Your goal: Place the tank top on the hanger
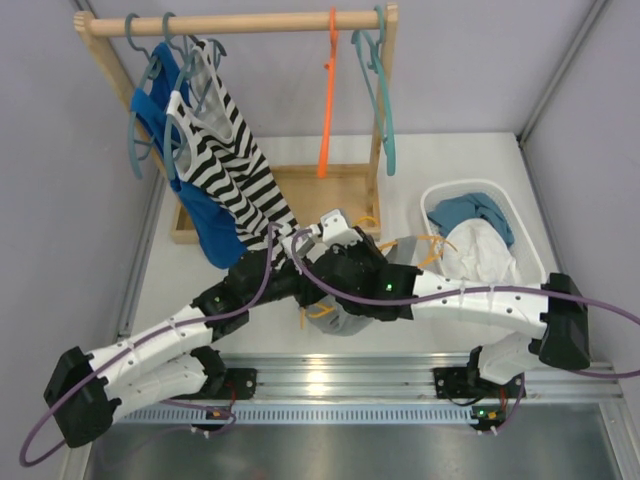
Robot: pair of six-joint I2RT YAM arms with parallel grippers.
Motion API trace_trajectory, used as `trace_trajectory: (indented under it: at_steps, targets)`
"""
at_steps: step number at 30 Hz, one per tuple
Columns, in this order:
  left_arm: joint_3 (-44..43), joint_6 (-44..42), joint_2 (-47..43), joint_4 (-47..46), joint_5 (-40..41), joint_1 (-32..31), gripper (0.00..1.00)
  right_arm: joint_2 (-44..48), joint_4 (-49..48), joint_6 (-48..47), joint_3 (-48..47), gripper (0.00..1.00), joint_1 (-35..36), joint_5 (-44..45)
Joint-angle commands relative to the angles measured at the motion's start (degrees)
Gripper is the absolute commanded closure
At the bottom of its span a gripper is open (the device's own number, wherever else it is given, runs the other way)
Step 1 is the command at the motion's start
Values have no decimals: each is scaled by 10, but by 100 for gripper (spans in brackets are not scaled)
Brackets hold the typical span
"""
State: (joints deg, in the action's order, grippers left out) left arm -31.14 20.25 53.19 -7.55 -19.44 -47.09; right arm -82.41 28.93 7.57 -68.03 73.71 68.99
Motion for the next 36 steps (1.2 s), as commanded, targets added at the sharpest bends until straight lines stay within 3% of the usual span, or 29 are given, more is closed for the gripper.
trace_trajectory:
  at_steps: [1, 2, 5, 8, 9, 15, 24, 30, 36]
  targets:
    - [32, 28, -28, -84, 73, -7, 100, 10, -41, 14, -53, 75, 13, -11]
    - [43, 30, -33, -88, 77, -7, 100, 11, -40, 17, -55, 66, 13, -17]
    - [55, 30, -51, -96, 96, -9, 100, 10, -24, 25, -72, 61, 13, -37]
    - [58, 29, -58, -93, 109, -11, 100, 16, -12, 32, -87, 49, 13, -68]
    - [60, 30, -63, -94, 113, -12, 100, 18, -8, 36, -95, 39, 13, -81]
    - [78, 40, -94, -94, 159, -13, 100, 40, 34, 66, -115, 16, 13, -99]
    - [104, 66, -153, -75, 243, -14, 100, 130, 70, 106, -120, 6, 12, -74]
    - [92, 73, -190, -20, 288, -13, 100, 192, 82, 127, -112, 3, 11, -66]
    - [38, 83, -250, 96, 383, -13, 100, 219, 116, 145, -122, 3, 10, -58]
